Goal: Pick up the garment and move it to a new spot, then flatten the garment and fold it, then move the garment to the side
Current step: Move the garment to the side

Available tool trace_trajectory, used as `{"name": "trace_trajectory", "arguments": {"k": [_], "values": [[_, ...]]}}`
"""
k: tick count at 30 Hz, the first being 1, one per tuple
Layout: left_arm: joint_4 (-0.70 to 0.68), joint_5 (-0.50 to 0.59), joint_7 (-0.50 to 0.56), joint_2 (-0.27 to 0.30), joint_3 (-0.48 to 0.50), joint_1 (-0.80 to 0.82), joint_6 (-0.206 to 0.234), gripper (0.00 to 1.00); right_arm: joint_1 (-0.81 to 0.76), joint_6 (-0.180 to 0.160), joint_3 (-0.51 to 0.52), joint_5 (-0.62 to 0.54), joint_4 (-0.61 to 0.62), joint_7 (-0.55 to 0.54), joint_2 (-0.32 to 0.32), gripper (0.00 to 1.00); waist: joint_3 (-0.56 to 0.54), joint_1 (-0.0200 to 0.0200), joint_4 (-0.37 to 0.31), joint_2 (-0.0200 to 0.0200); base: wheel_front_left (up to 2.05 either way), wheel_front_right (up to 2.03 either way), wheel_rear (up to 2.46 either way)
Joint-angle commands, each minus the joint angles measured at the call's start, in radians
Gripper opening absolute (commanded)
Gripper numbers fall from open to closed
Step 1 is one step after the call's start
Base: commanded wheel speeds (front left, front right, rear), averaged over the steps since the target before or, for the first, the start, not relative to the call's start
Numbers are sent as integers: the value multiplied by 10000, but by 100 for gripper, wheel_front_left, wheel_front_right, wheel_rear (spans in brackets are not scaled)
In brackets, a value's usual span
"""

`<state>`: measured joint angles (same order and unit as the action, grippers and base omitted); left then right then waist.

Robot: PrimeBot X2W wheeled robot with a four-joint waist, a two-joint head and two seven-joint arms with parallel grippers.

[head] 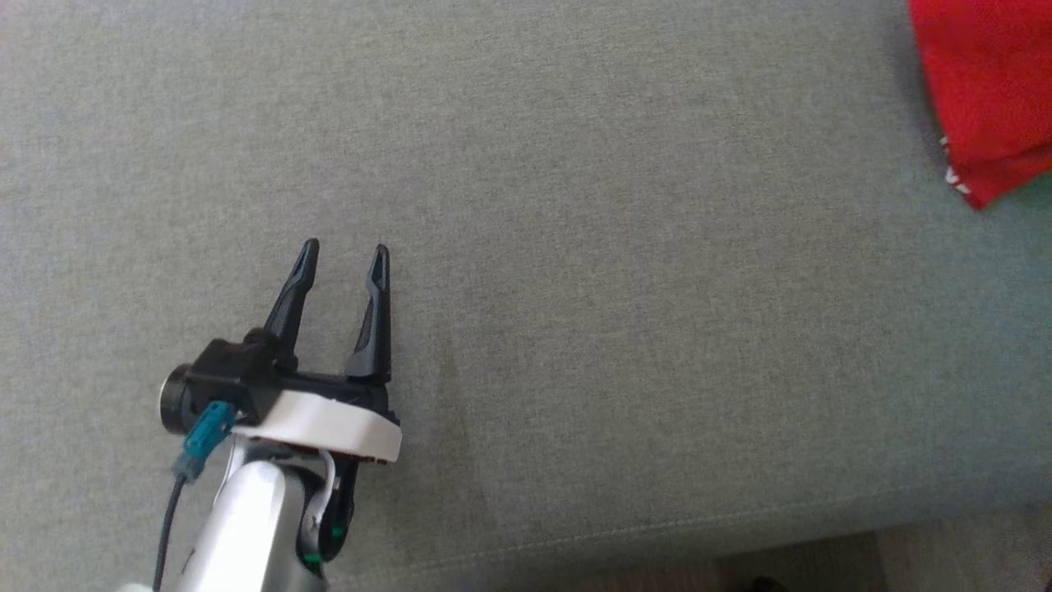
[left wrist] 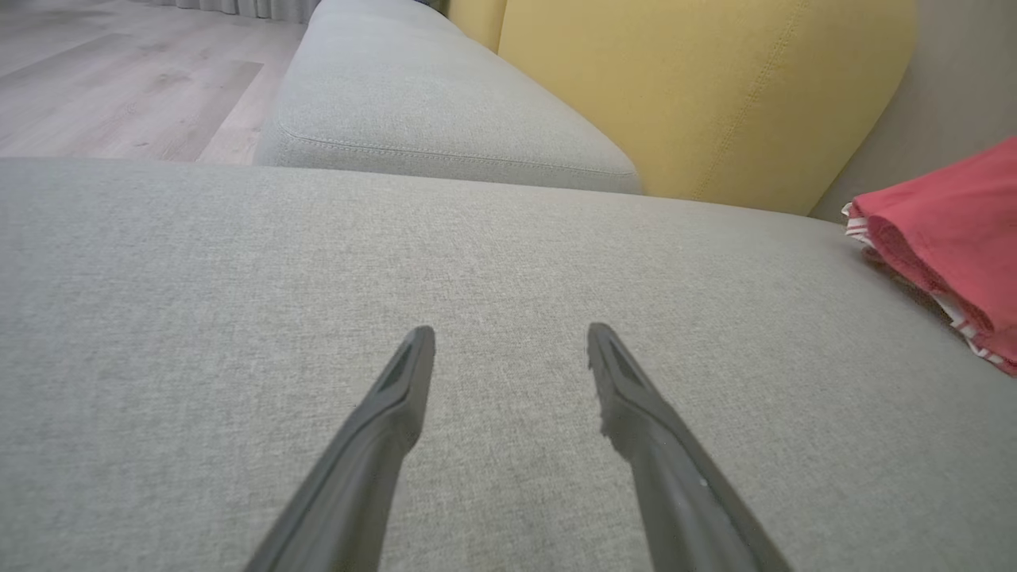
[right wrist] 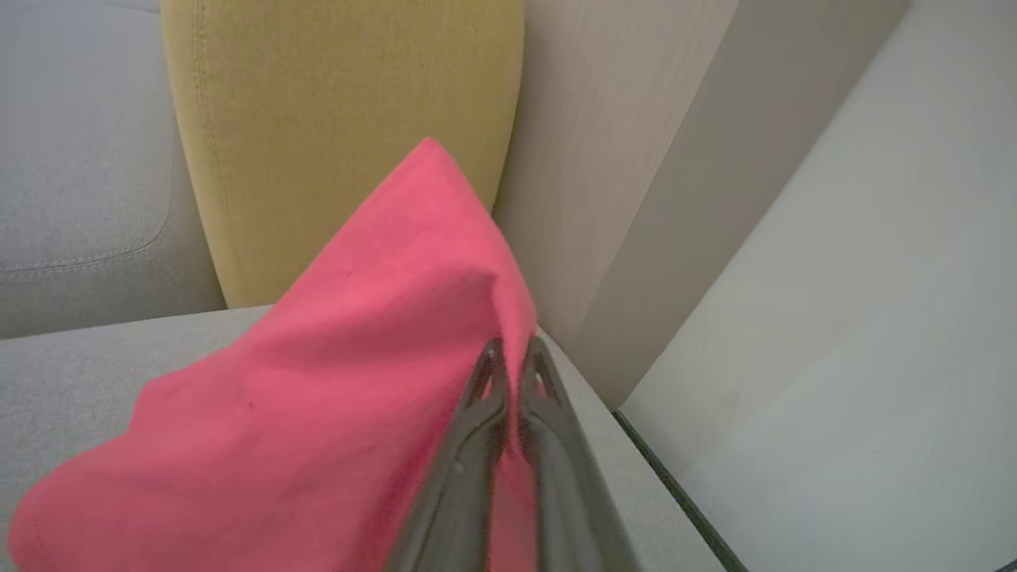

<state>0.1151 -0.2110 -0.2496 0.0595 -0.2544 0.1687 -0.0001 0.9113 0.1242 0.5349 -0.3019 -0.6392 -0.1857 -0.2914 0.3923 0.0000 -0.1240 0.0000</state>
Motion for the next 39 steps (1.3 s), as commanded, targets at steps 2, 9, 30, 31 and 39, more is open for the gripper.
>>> {"name": "trace_trajectory", "arguments": {"k": [2, 9, 30, 31, 39], "values": [[-250, 80, -121, 11, 240, 127, -13, 100, 300, 65, -28, -181, 311, -14, 35, 100, -39, 0, -44, 0, 0, 0, 0], [-150, 93, -122, 1, 191, 98, -46, 100, 214, 65, 152, -639, 356, -24, 389, 100, -162, 0, -98, 0, 0, 0, 0], [82, -275, -122, -55, 865, -5, 314, 100, -1530, 65, -2557, 1773, 992, 2323, 1673, 100, -2225, 0, 194, 0, 0, 0, 0], [101, -350, -122, -61, 920, -62, 376, 100, -1800, 65, -2748, 1934, 1165, 2428, 1773, 100, -2358, 0, 235, 0, 0, 0, 0], [599, -791, -122, -84, 1129, -530, 718, 100, -4385, 65, -3841, 2881, 2703, 2979, 2322, 100, -3158, 0, 747, 0, 0, 0, 0]]}}
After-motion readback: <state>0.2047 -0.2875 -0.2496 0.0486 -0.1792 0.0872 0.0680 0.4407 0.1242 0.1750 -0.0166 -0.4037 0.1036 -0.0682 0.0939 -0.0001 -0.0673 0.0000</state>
